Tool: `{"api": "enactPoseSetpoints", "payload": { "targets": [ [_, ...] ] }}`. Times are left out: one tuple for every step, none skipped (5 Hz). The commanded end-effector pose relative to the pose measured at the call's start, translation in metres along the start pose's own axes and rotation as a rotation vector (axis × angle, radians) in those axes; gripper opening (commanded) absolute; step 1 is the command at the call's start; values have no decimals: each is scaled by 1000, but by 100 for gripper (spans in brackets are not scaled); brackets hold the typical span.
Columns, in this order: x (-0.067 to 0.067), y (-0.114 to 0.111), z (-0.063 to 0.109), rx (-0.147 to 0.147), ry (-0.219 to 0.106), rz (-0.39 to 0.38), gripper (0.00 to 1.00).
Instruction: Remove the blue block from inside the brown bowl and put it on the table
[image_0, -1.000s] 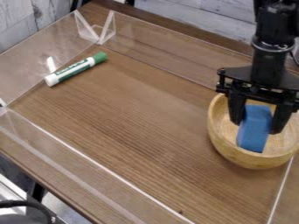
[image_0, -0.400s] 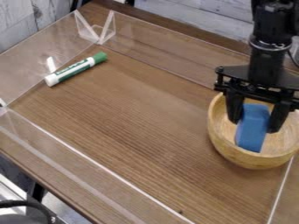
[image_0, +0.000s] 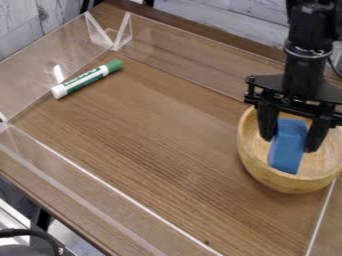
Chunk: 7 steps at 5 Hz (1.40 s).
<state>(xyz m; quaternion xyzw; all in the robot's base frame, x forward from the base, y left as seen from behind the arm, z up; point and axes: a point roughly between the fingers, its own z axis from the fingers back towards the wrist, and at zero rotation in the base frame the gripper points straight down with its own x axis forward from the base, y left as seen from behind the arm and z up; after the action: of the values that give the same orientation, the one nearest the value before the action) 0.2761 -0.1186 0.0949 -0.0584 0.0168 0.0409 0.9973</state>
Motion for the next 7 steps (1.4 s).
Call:
{"api": "enactPoseSetpoints", "payload": {
  "targets": [
    [3, 0, 23, -28, -64, -7, 0],
    [1, 1, 23, -25, -57, -15, 0],
    [0, 2, 24, -22, -51, -24, 0],
    [-1, 3, 24, -19, -45, -32, 0],
    [-3, 4, 25, -16, -39, -41, 0],
    [-4, 5, 25, -13, -34, -49, 0],
    [-5, 7, 26, -9, -28, -57, 0]
  ]
}}
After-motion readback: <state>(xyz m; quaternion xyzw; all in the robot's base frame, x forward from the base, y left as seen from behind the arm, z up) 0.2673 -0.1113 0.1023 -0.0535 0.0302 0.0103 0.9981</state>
